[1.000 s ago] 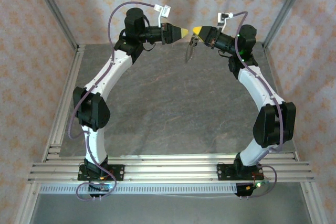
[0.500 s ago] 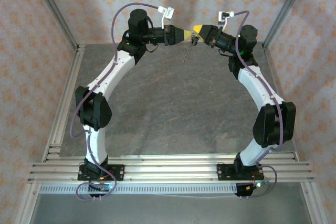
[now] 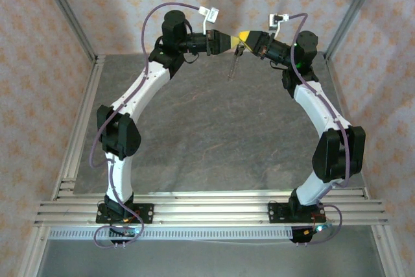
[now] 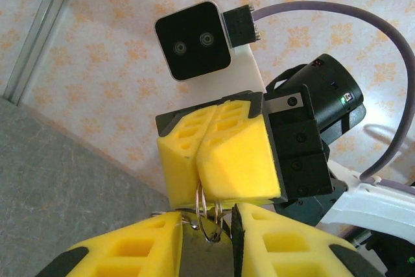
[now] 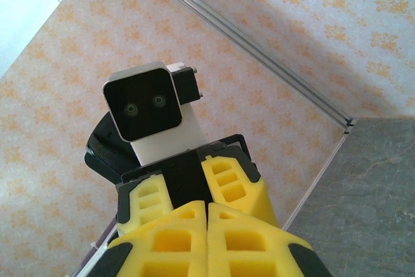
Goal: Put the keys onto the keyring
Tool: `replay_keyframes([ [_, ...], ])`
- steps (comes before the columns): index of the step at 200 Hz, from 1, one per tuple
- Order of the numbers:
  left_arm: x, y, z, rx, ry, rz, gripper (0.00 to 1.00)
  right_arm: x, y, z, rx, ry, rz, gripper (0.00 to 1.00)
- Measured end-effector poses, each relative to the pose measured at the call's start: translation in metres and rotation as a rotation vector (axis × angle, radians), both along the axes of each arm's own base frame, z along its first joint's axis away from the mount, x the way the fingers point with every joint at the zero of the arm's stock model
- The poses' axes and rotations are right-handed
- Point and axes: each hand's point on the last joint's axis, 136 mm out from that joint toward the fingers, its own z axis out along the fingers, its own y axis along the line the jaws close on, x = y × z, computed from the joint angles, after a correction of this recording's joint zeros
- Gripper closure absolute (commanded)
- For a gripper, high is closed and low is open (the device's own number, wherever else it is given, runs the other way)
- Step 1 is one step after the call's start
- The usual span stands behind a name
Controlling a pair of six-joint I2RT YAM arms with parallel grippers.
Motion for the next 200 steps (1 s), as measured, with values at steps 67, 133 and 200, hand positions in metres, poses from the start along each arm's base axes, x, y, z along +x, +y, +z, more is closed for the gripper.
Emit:
replay_keyframes([
  [67, -0.001, -0.001, 0.003, -0.012, 0.008, -0.006, 0.9, -0.001, 0.002, 0.0, -0.007, -0.01, 0.007, 1.0],
  [133, 0.003, -0.003, -0.003, -0.021, 0.047, -0.019, 1.0, 0.003, -0.001, -0.008, -0.037, -0.017, -0.019, 0.91],
  [200, 0.013, -0.009, -0.019, -0.049, 0.051, 0.037, 1.0, 0.013, -0.021, 0.009, 0.009, 0.004, -0.182, 0.56],
])
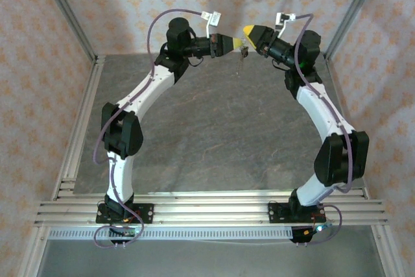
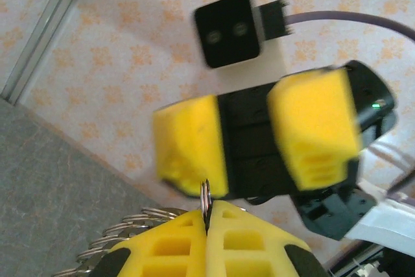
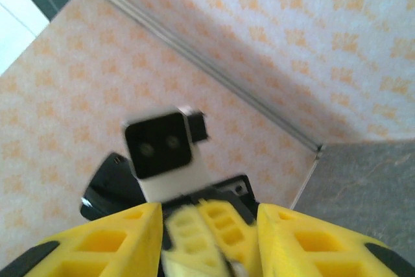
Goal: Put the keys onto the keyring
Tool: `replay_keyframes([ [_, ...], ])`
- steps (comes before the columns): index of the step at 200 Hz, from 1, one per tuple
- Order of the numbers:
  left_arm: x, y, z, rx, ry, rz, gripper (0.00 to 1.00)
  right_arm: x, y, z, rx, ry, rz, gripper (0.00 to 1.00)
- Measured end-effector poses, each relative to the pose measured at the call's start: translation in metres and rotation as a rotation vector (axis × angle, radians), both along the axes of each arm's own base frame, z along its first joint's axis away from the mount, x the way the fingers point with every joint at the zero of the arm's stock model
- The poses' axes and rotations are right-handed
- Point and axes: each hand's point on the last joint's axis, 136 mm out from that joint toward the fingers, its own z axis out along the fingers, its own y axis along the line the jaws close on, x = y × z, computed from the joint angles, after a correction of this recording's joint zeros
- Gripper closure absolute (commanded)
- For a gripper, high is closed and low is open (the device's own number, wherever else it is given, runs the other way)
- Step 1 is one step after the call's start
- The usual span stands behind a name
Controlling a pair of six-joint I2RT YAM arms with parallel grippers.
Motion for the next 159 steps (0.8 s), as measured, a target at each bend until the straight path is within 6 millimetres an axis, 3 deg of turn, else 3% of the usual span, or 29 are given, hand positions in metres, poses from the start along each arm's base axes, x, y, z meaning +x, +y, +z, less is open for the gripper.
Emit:
replay_keyframes([
  [37, 0.006, 0.001, -0.006, -0.015, 0.014, 0.031, 1.0, -0.021, -0.029, 0.017, 0.041, -0.031, -0.152, 0.56],
  [67, 0.007, 0.003, -0.005, -0.028, 0.012, 0.051, 1.0, -0.039, -0.041, 0.005, 0.044, -0.026, -0.227, 0.55],
  [117, -0.002, 0.006, 0.007, -0.04, -0.014, 0.052, 1.0, -0.061, -0.021, -0.037, -0.102, -0.016, -0.232, 0.54],
  [159, -0.022, 0.007, 0.018, -0.009, -0.074, 0.026, 1.0, -0.069, -0.017, -0.057, -0.218, -0.054, -0.217, 0.54],
])
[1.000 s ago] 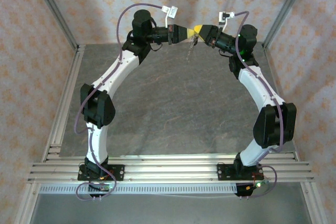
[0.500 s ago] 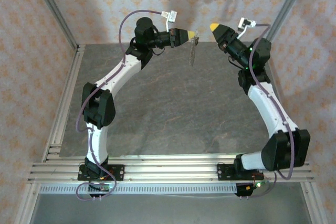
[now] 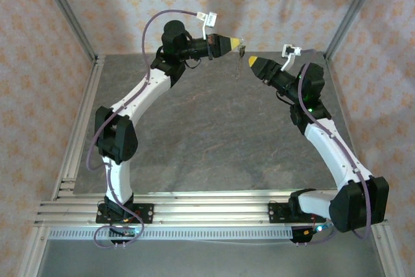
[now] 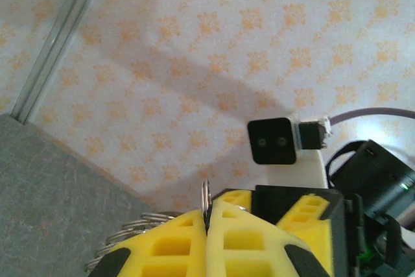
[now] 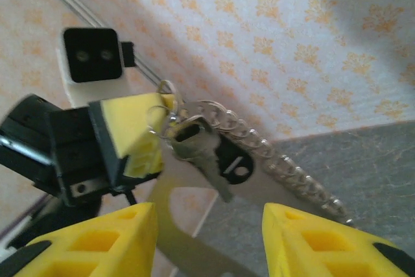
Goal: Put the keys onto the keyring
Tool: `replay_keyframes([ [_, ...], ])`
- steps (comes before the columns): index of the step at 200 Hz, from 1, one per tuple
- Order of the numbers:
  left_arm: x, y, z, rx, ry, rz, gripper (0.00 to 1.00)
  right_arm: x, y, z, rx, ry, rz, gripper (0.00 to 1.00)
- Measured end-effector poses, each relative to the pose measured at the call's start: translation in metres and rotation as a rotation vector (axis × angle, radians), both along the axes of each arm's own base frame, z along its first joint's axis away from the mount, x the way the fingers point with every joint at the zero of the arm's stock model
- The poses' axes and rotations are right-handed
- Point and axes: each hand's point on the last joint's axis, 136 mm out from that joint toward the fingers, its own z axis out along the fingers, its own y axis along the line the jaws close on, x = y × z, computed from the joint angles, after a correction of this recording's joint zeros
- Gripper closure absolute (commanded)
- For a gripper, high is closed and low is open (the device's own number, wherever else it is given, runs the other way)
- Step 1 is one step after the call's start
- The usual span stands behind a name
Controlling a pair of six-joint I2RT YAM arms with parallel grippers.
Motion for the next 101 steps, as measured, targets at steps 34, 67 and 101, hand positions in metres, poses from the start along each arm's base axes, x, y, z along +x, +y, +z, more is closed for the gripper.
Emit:
replay_keyframes([
  [34, -0.027, -0.001, 0.016, 0.018, -0.061, -0.037, 1.0, -0.01, 0.009, -0.013, -0.077, -0.006, 0.073, 0.56],
  [67, -0.052, -0.001, 0.019, 0.035, -0.093, -0.063, 1.0, -0.029, 0.014, -0.01, -0.106, -0.025, 0.146, 0.59],
  [101, -0.066, 0.003, 0.007, 0.053, -0.078, -0.074, 1.0, -0.051, 0.015, 0.005, -0.101, -0.085, 0.18, 0.59],
])
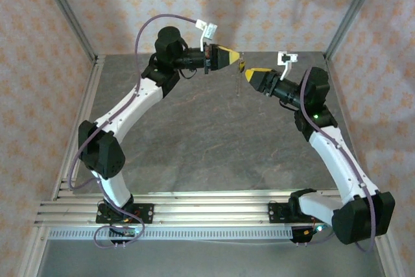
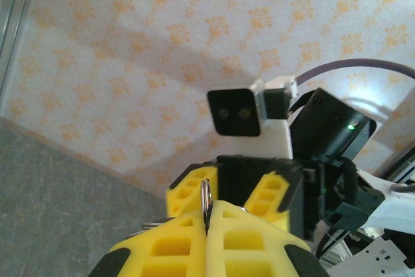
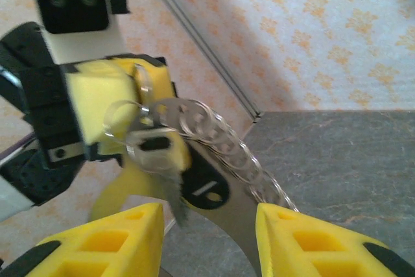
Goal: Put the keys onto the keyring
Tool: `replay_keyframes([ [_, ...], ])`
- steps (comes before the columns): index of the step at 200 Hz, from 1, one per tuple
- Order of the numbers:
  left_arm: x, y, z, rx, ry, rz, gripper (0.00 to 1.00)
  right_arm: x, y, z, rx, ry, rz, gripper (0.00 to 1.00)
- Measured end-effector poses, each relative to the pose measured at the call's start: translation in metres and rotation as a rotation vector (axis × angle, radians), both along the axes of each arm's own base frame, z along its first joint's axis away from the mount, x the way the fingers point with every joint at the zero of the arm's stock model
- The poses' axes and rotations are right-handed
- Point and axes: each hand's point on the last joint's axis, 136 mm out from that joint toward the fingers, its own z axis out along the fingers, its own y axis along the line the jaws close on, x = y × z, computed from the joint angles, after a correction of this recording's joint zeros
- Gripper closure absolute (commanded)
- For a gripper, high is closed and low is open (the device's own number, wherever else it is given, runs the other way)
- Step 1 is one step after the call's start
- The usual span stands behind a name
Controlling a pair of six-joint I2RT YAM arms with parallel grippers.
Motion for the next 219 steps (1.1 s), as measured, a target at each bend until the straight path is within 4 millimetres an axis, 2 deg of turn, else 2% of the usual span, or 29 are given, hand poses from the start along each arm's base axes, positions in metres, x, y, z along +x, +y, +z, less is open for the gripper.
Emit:
replay_keyframes([
  [50, -0.004, 0.001, -0.019, 0.021, 0.037, -0.01, 1.0, -0.008, 0.004, 0.003, 0.022, -0.002, 0.043, 0.59],
  [90, -0.008, -0.002, -0.018, 0.021, 0.034, -0.023, 1.0, -0.01, 0.007, 0.009, 0.043, -0.016, 0.072, 0.59],
  [144, -0.012, -0.006, -0.017, 0.02, 0.034, -0.033, 1.0, 0.0, 0.012, 0.002, 0.059, 0.011, 0.105, 0.6],
  [166, -0.012, -0.006, -0.017, 0.02, 0.033, -0.033, 1.0, 0.0, 0.015, 0.0, 0.065, 0.021, 0.125, 0.65],
  [185, -0.012, -0.006, -0.017, 0.019, 0.03, -0.033, 1.0, -0.002, 0.016, 0.002, 0.068, 0.02, 0.141, 0.76],
  [219, -0.012, -0.006, -0.014, 0.013, 0.018, -0.033, 1.0, -0.006, 0.018, 0.003, 0.068, 0.014, 0.167, 0.9],
])
